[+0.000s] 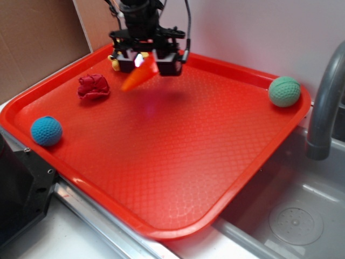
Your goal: Grab the carrot.
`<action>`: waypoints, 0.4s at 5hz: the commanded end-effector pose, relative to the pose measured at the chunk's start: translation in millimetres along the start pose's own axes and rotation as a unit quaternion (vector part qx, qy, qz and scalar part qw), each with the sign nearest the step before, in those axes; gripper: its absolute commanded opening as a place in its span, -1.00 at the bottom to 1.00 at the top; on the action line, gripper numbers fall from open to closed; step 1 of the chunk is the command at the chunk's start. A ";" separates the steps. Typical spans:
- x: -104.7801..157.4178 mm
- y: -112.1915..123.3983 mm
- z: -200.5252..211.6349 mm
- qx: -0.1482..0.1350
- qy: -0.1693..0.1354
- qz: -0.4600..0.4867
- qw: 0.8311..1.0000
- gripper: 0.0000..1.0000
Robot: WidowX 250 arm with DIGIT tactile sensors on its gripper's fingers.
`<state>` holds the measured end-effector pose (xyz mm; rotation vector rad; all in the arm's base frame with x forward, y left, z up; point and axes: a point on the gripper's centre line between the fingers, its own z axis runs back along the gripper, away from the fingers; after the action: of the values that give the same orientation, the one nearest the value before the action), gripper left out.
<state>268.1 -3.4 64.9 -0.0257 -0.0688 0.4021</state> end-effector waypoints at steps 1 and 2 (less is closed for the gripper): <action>-45.3 0.2 76.5 -0.044 -0.002 -0.165 0.985 -1.00; -77.4 8.4 101.8 -0.058 -0.020 -0.200 0.978 -1.00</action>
<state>180.0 -38.4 154.5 -0.1156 -0.1148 0.0035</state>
